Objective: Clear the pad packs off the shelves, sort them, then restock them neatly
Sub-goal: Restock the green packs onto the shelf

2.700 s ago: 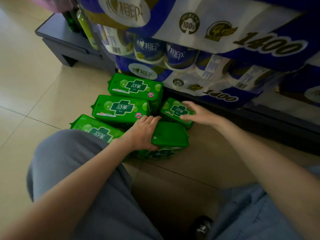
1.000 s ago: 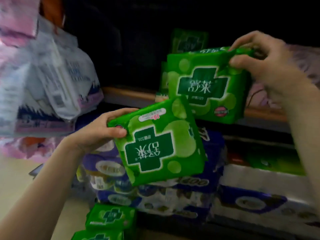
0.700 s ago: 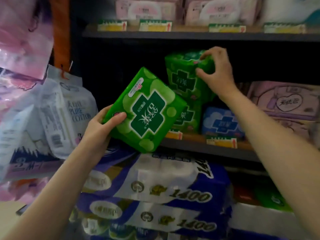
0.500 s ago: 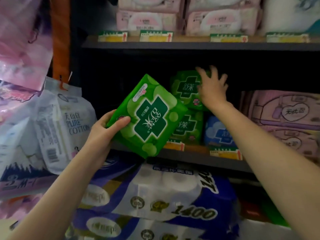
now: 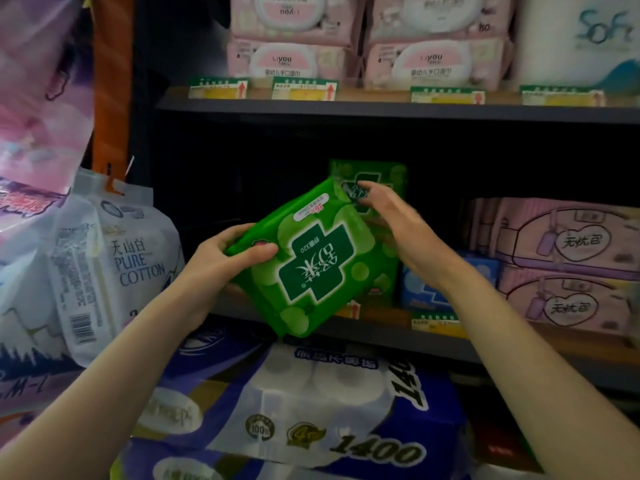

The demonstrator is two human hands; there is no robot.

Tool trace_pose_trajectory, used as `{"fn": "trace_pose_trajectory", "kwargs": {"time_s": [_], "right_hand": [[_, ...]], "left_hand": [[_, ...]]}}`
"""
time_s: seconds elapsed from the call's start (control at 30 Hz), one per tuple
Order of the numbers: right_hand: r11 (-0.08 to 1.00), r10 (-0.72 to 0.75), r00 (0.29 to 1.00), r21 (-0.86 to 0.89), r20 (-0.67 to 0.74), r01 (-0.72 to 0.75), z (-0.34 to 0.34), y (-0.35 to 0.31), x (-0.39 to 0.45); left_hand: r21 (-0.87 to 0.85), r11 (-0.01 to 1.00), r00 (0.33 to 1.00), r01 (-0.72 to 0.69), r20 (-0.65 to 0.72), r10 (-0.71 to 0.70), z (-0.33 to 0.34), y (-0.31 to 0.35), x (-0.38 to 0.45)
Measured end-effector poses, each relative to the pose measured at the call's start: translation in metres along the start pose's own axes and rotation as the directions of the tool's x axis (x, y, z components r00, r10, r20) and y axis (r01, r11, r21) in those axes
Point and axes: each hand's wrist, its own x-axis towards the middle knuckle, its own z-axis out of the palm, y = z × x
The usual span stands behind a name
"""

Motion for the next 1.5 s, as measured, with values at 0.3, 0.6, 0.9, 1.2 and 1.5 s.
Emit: {"fn": "trace_pose_trajectory", "kwargs": {"time_s": [0.3,0.6,0.9,1.2,1.5], "right_hand": [[0.989,0.117,0.993,0.096,-0.020,-0.114,-0.024,-0.010,-0.034],[0.812,0.124,0.947,0.579,-0.295,0.075,0.013,-0.014,-0.046],[0.745,-0.503,0.814,-0.623,-0.291,0.237,-0.051,-0.045,0.009],[0.619,-0.389,0.881,-0.785,-0.269,0.033,-0.034,0.011,0.041],[-0.065,-0.613,0.790,-0.998,0.032,-0.010,-0.018,0.066,0.028]], "left_hand": [[-0.256,0.964,0.996,-0.076,0.020,0.083,0.029,0.020,0.016],[-0.266,0.962,0.994,-0.068,0.061,0.087,0.095,0.007,0.001],[0.193,0.936,0.928,-0.295,-0.177,0.329,0.075,0.028,0.017],[0.689,0.637,0.938,-0.346,0.233,0.258,0.091,-0.003,0.059],[0.909,0.111,0.855,-0.402,0.330,0.400,0.100,-0.044,0.070]]}}
